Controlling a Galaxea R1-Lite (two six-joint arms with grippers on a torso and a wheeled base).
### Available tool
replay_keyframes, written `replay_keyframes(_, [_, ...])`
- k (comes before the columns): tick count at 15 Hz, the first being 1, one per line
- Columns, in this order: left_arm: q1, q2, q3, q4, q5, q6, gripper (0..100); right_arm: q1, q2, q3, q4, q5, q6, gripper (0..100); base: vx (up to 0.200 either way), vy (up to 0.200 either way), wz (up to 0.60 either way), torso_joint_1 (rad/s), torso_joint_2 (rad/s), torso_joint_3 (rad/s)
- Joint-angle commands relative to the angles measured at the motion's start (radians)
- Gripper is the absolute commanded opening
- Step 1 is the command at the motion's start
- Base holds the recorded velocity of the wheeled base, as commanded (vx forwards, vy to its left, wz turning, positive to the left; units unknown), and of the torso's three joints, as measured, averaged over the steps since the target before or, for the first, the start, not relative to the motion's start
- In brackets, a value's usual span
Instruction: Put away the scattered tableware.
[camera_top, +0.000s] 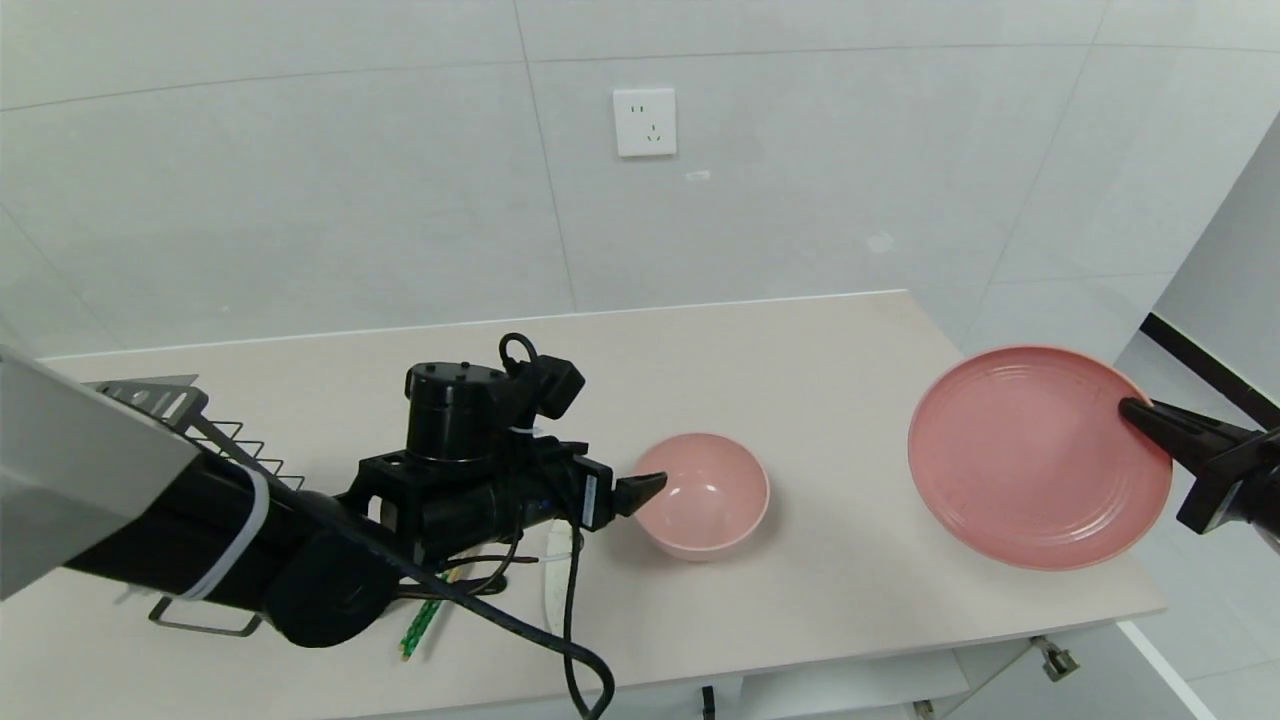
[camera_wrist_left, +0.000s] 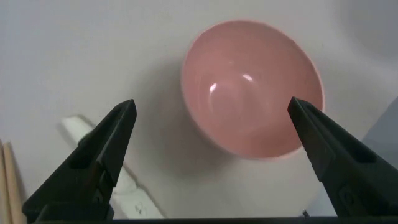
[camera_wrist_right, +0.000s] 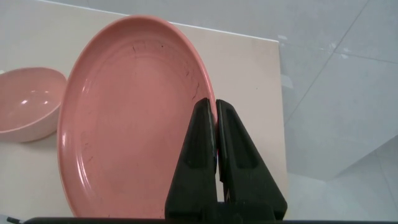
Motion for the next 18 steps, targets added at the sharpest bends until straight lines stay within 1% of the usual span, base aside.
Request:
replay_keyframes(1, [0.0, 0.087, -0.021, -0.06, 0.004, -0.001, 100, 0.0, 0.0, 0.0, 0.0, 0.0, 0.0, 0, 0.0, 0.0, 0.0, 0.0, 0.0, 0.0])
replay_keyframes(2, [0.0, 0.104, -0.036, -0.077, 0.007, -0.002, 100, 0.0, -0.002, 0.0, 0.0, 0.0, 0.0, 0, 0.0, 0.0, 0.0, 0.0, 0.0, 0.0])
replay_keyframes(4, [0.0, 0.107, -0.039, -0.079, 0.007, -0.002, 100, 0.0, -0.002, 0.0, 0.0, 0.0, 0.0, 0, 0.0, 0.0, 0.0, 0.0, 0.0, 0.0])
replay_keyframes(6, [0.0, 0.124, -0.07, -0.04, 0.02, -0.01, 100, 0.0, -0.002, 0.001, 0.0, 0.0, -0.002, 0, 0.0, 0.0, 0.0, 0.0, 0.0, 0.0])
replay_keyframes(8, [0.0, 0.139, -0.081, -0.025, 0.02, -0.013, 100, 0.0, 0.0, 0.003, 0.0, 0.0, -0.003, 0, 0.0, 0.0, 0.0, 0.0, 0.0, 0.0])
replay_keyframes(11, [-0.031, 0.19, -0.084, -0.022, 0.02, -0.095, 100, 0.0, 0.0, 0.003, 0.0, 0.002, -0.006, 0, 0.0, 0.0, 0.0, 0.0, 0.0, 0.0])
replay_keyframes(14, [-0.034, 0.231, -0.084, -0.028, 0.015, -0.099, 100, 0.001, 0.0, 0.011, 0.0, 0.002, -0.006, 0, 0.0, 0.0, 0.0, 0.0, 0.0, 0.0])
replay_keyframes(15, [-0.034, 0.235, -0.084, -0.03, 0.014, -0.105, 100, 0.001, 0.0, 0.011, 0.0, 0.002, -0.008, 0, 0.0, 0.0, 0.0, 0.0, 0.0, 0.0])
replay_keyframes(18, [-0.035, 0.239, -0.079, -0.031, 0.012, -0.107, 100, 0.001, 0.0, 0.011, 0.0, 0.002, -0.008, 0, 0.0, 0.0, 0.0, 0.0, 0.0, 0.0])
